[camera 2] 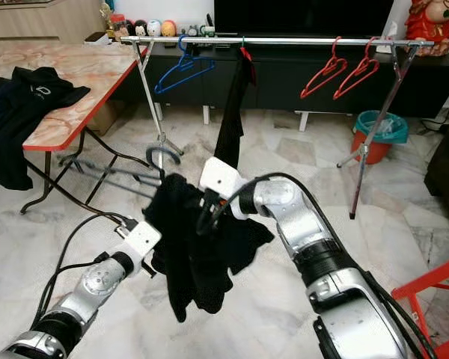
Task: Hang hanger
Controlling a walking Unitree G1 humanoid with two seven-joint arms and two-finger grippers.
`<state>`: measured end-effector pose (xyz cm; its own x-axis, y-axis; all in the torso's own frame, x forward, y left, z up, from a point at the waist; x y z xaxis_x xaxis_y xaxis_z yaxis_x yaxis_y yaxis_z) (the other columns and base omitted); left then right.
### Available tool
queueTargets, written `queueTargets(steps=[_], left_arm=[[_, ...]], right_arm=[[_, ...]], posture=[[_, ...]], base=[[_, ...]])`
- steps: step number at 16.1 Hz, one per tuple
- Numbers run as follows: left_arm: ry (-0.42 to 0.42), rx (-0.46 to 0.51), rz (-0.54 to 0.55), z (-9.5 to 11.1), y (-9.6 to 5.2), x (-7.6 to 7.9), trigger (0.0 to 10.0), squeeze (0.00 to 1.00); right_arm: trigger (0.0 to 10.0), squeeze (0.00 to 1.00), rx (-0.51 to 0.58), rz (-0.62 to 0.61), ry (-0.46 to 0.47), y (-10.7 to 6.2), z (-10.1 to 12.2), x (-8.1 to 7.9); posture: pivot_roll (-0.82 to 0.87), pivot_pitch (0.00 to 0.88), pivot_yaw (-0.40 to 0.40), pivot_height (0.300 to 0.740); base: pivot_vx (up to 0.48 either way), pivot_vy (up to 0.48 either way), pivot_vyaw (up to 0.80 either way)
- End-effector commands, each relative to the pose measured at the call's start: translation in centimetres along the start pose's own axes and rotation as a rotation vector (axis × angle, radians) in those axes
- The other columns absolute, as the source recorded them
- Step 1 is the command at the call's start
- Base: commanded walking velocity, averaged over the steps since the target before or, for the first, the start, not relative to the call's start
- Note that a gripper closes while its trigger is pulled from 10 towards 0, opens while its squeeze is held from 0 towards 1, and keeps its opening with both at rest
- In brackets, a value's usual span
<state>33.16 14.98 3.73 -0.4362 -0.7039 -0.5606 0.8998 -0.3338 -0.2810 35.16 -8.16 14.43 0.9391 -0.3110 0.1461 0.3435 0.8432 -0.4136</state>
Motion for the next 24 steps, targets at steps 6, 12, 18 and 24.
queueTargets(steps=[6,12,18,24], left_arm=[[-0.063,-0.079,0.035,-1.6,-0.3,-1.5,0.0,0.00],[-0.098,-0.111,-0.004,-2.4,-0.6,-1.0,0.0,0.00],[-0.109,-0.145,-0.066,-3.4,-1.0,-0.1,1.5,0.00],[-0.151,-0.187,-0.091,-4.4,-1.6,0.1,10.0,0.00]], right_arm=[[0.0,0.00,-0.075,0.014,-0.100,-1.5,-0.4,0.4],[0.0,0.00,-0.162,-0.003,-0.121,-3.1,-1.9,1.0],[0.0,0.00,-0.259,-0.008,-0.142,-4.4,-3.3,1.4],[0.0,0.00,-0.323,0.003,-0.145,-5.7,-4.2,1.5]], posture=[[-0.05,0.000,0.031,0.719],[-0.06,0.000,0.038,0.719],[-0.06,0.000,0.045,0.719],[-0.06,0.000,0.052,0.719]], base=[[0.000,0.000,0.00],[0.000,0.000,0.00],[0.000,0.000,0.00],[0.000,0.000,0.00]])
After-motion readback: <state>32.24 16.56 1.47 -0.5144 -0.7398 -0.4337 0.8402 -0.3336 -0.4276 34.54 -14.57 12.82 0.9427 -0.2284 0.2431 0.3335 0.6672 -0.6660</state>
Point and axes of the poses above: a point about 5 cm out from each wrist's last joint towards the gripper, its own y axis pointing out of the wrist towards the gripper, its own z axis along the axis of the wrist's last joint, x = y × z, the point moved 2 cm from there along y, pointing out of the wrist towards the gripper, and after that the axes turned 8 degrees about y, right-handed, at the moved point
